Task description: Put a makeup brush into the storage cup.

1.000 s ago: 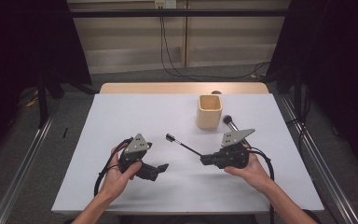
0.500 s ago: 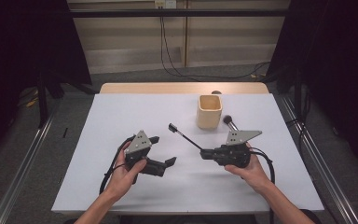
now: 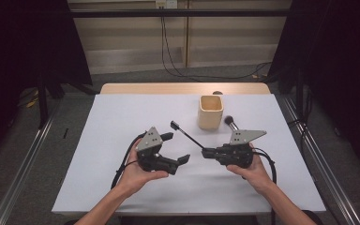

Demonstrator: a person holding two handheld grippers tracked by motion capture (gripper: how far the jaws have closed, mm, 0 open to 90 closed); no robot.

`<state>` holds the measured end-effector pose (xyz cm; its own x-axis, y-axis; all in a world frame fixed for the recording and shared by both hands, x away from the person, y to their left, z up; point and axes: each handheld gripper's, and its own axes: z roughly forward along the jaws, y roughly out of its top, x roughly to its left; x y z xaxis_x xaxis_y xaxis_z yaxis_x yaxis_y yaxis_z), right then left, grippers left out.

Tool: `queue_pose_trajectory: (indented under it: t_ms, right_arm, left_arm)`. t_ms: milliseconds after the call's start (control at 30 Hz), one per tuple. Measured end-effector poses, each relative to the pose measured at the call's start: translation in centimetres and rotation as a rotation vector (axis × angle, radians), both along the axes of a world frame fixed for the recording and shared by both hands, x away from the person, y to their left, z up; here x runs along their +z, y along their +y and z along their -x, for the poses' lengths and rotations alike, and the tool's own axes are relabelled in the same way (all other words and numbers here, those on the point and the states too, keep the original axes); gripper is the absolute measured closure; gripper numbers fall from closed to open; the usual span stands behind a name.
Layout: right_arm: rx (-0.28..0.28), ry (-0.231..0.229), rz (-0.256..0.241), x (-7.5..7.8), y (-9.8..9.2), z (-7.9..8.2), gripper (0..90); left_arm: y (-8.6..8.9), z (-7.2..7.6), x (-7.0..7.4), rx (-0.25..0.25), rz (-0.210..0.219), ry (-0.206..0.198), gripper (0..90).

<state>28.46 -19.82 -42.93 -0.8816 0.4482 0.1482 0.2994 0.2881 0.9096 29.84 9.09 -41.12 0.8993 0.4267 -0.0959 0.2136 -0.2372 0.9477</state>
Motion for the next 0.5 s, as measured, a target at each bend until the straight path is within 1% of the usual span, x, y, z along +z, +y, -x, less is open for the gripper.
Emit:
queue_pose_trajectory:
  t_ms: [100, 133, 200, 233, 267, 333, 400, 467, 500]
  right_arm:
    - [-0.004, -0.008, -0.001, 0.1, -0.2, 0.1, 85.8]
    - [-0.006, -0.008, -0.004, 0.2, -0.2, 0.1, 85.8]
    - [-0.009, -0.008, -0.003, 0.1, -0.2, 0.1, 85.8]
    - [-0.01, -0.007, -0.002, 0.1, -0.2, 0.1, 85.8]
    - [-0.008, -0.005, -0.003, 0.0, -0.1, 0.1, 85.8]
    - [0.0, 0.0, 0.003, -0.1, 0.1, 0.1, 85.8]
    - [0.007, 0.003, 0.008, -0.3, 0.4, 0.2, 85.7]
    - [0.017, 0.002, 0.011, -0.3, 0.7, 0.3, 85.7]
    - [0.021, 0.0, 0.01, -0.3, 0.8, 0.4, 85.8]
  left_arm:
    - [-0.6, -0.1, 0.1, -0.005, 0.009, -0.001, 5.6]
    - [-0.6, -0.1, 0.1, -0.006, 0.007, -0.002, 7.4]
    - [-0.8, 0.0, 0.0, -0.001, 0.024, 0.01, 10.4]
    - [-0.8, 0.0, -0.1, -0.004, 0.026, 0.013, 11.9]
    - [-0.8, 0.0, -0.1, -0.008, 0.025, 0.018, 15.3]
    - [-0.8, 0.0, -0.1, 0.012, 0.034, 0.016, 17.3]
    - [-0.8, 0.3, -0.2, 0.021, 0.052, 0.005, 23.5]
    - [-1.0, 0.3, -0.3, 0.007, 0.056, 0.022, 26.1]
    - [-1.0, 0.3, -0.4, 0.004, 0.064, 0.032, 29.5]
